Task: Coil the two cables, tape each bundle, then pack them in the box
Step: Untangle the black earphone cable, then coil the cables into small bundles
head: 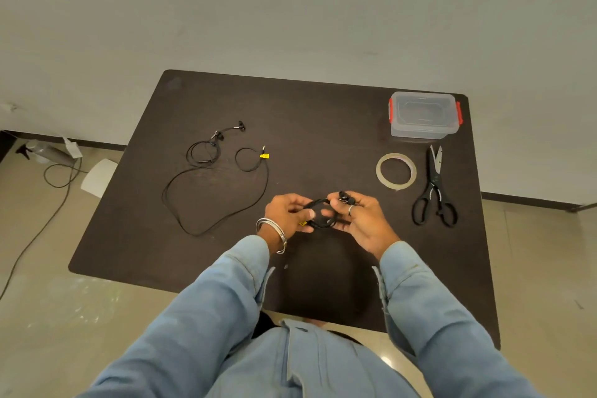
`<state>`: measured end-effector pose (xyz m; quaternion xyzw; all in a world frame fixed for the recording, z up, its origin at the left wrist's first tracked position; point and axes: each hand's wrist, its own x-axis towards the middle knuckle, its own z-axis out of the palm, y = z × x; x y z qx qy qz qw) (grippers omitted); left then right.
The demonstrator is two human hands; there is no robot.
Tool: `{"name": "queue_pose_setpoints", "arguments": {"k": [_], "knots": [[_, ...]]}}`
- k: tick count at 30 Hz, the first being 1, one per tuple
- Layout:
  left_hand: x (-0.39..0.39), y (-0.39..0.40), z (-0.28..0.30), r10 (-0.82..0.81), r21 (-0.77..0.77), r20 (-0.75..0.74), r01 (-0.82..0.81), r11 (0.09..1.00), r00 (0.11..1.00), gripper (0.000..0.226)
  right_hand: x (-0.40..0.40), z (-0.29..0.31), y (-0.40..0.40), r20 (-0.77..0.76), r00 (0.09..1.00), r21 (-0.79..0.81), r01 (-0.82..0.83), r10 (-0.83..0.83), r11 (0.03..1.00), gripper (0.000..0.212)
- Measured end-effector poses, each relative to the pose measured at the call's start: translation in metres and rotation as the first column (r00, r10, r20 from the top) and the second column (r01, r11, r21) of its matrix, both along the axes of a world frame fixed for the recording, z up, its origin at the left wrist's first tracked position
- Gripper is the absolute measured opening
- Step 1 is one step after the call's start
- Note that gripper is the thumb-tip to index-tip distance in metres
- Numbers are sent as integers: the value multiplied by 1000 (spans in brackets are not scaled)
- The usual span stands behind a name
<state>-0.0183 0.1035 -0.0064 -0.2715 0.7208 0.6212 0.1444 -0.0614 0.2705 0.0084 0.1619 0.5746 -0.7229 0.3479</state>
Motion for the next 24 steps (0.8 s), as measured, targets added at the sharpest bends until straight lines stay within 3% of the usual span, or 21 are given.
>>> {"name": "queue_pose_setpoints", "arguments": {"k": [3, 6, 10, 13, 15, 19, 24], "knots": [[0, 1, -10, 23, -36, 19, -23, 999, 1000, 19, 5, -9, 9, -2, 1000, -42, -7, 7, 999, 21], [-3, 6, -20, 56, -122, 54, -49, 991, 997, 21, 13, -25, 11, -169, 973, 240, -113, 156, 964, 28], [-6, 8, -32, -60, -318, 65, 78, 945, 996, 23, 20, -51, 18, -374, 781, 644, -169, 499, 746, 32], [-7, 5, -39, -106, -433, 79, 130, 892, 991, 26, 21, -63, 23, -423, 586, 788, -140, 691, 600, 35], [-7, 3, -43, -130, -472, 82, 154, 868, 988, 34, 23, -65, 24, -418, 510, 822, -140, 752, 552, 36], [-6, 1, -44, -108, -514, 68, 127, 848, 992, 32, 24, -61, 20, -422, 521, 807, -157, 742, 569, 36], [-5, -3, -47, -113, -546, 71, 134, 827, 991, 25, 22, -59, 9, -477, 650, 714, -107, 592, 692, 24]]}}
